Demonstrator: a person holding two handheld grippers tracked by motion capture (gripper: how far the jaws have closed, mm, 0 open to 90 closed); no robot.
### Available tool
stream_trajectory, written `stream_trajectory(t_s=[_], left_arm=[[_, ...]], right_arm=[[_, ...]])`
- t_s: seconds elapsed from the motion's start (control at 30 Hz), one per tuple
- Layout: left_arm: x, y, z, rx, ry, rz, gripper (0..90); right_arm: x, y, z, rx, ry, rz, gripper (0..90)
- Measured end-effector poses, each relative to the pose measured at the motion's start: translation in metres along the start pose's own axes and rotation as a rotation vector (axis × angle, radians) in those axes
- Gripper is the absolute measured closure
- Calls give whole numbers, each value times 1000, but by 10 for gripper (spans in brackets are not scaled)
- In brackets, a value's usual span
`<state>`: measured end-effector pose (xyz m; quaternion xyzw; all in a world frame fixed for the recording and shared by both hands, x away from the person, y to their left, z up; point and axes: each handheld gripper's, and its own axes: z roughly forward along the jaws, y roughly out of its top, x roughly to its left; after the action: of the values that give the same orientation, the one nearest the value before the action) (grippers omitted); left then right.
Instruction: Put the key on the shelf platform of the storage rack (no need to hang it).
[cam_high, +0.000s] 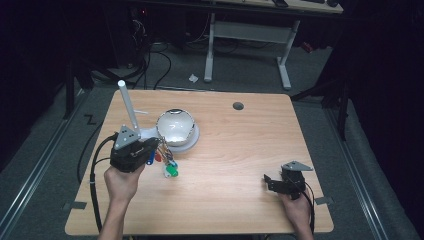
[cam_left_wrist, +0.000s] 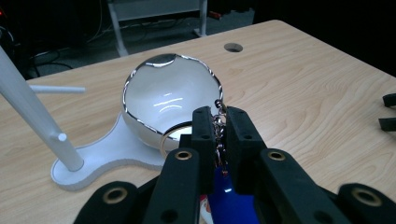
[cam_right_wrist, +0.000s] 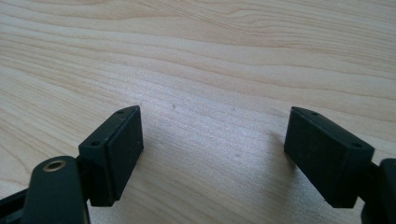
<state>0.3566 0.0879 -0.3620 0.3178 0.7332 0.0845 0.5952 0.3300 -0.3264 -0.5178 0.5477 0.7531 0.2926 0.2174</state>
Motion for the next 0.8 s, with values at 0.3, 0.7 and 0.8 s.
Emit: stream_trajectory(t_s=[0.3,0.7,0.8], left_arm=[[-20,16,-3,-3,-43,-14,829],[-43,37,4,8,-77,-33,829],[-49,42,6,10,-82,-54,829]], right_arm=[[0,0,0,0,0,0,196],[0,0,0,-2,1,-1,195],[0,0,0,-3,0,-1,195]])
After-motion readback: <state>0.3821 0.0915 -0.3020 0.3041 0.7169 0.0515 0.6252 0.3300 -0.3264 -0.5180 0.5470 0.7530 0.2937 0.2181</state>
